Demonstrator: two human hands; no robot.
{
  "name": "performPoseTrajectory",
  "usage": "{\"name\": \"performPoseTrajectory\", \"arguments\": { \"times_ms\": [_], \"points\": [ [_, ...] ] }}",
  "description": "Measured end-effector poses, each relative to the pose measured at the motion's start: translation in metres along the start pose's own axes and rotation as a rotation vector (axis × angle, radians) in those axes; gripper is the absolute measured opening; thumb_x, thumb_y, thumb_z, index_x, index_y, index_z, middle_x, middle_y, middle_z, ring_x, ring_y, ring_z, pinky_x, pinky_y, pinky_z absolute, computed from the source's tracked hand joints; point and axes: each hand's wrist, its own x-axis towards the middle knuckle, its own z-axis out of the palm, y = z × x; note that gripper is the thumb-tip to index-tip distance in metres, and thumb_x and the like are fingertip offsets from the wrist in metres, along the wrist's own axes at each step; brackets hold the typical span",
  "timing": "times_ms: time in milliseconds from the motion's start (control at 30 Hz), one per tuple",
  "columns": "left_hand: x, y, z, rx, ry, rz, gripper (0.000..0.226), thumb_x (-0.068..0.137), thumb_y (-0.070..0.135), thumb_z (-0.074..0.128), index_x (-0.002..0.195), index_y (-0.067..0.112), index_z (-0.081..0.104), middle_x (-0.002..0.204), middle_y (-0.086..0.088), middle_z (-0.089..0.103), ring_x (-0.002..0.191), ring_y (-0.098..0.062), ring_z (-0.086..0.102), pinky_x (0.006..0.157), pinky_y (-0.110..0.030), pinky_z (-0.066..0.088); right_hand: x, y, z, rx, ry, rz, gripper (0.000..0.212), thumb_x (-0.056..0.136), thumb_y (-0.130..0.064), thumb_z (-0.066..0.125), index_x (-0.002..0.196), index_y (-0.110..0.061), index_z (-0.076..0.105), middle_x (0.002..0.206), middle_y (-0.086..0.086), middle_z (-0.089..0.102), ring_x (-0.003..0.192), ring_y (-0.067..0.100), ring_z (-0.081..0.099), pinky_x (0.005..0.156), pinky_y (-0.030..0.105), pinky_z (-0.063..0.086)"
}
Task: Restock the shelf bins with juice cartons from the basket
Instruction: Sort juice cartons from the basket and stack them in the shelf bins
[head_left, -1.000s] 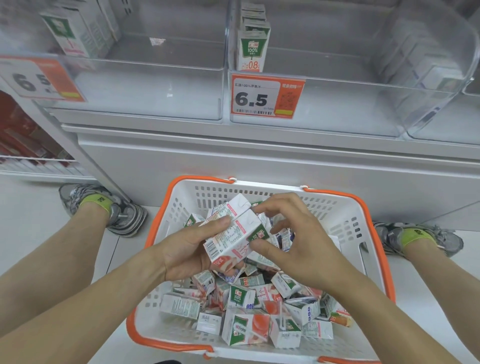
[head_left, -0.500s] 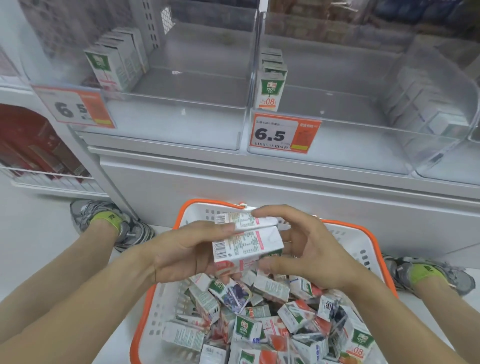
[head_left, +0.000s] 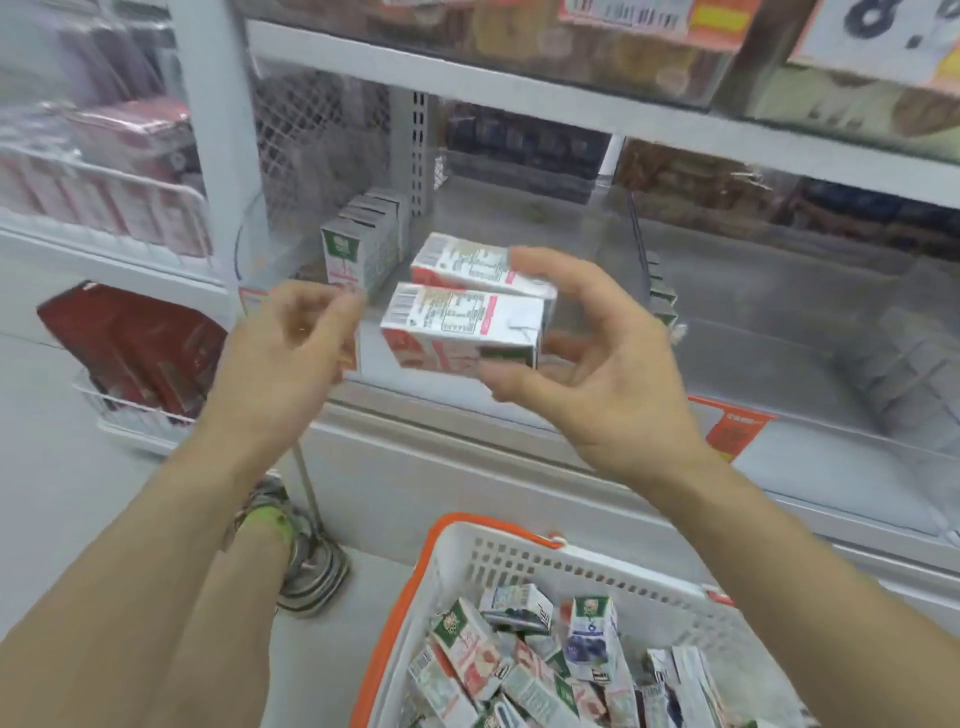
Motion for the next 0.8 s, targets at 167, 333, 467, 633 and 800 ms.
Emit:
{"name": "performPoseTrajectory", "arguments": {
  "times_ms": [167, 333, 467, 633, 800],
  "points": [
    [0.039, -0.037, -0.028, 0.391, 0.196, 0.270, 0.045, 0.083, 0.024, 0.072, 0.126, 0.028, 0.057, 0.094, 0.000, 0.048, 0.070, -0.002, 0.049, 0.072, -0.029, 0.043, 0.098, 0.001, 0.021, -0.422, -0.013, -0.106, 0.065, 0.070, -0.026, 0.087, 0.128, -0.037, 0.060, 0.128, -0.005, 0.060, 0.108, 0.009, 0.063, 0.090, 0.035, 0.055],
    [0.036, -0.055, -0.027, 0.422, 0.198, 0.384, 0.045, 0.079, 0.033, 0.079, 0.121, 0.028, 0.064, 0.100, 0.004, 0.040, 0.078, 0.000, 0.046, 0.072, -0.002, 0.036, 0.175, 0.010, 0.066, -0.616, -0.313, 0.145, 0.070, 0.070, -0.006, 0.086, 0.133, -0.022, 0.061, 0.136, 0.000, 0.052, 0.076, 0.010, 0.068, 0.059, 0.026, 0.059],
    [0.040, -0.065, -0.030, 0.311, 0.200, 0.408, 0.046, 0.078, 0.039, 0.077, 0.121, 0.029, 0.066, 0.100, 0.004, 0.043, 0.085, 0.003, 0.050, 0.074, 0.001, 0.036, 0.198, 0.031, 0.110, -0.727, -0.408, 0.210, 0.084, 0.070, -0.005, 0.086, 0.144, -0.017, 0.049, 0.147, 0.007, 0.049, 0.066, 0.017, 0.072, 0.058, 0.027, 0.060],
    [0.041, -0.066, -0.026, 0.228, 0.216, 0.421, 0.040, 0.080, 0.039, 0.075, 0.118, 0.034, 0.066, 0.099, 0.005, 0.043, 0.085, 0.004, 0.051, 0.075, 0.000, 0.037, 0.196, 0.054, 0.124, -0.666, -0.234, 0.248, 0.091, 0.062, -0.029, 0.094, 0.132, -0.009, 0.041, 0.106, 0.004, 0.065, 0.059, 0.006, 0.069, 0.046, 0.013, 0.047],
    [0.042, -0.070, -0.026, 0.245, 0.213, 0.425, 0.043, 0.081, 0.038, 0.075, 0.122, 0.034, 0.064, 0.103, 0.005, 0.043, 0.086, 0.002, 0.050, 0.075, -0.001, 0.037, 0.191, 0.052, 0.116, -0.426, -0.215, 0.380, 0.076, 0.062, -0.012, 0.094, 0.123, -0.008, 0.050, 0.098, 0.000, 0.054, 0.071, 0.003, 0.054, 0.045, 0.007, 0.043]
  ]
}}
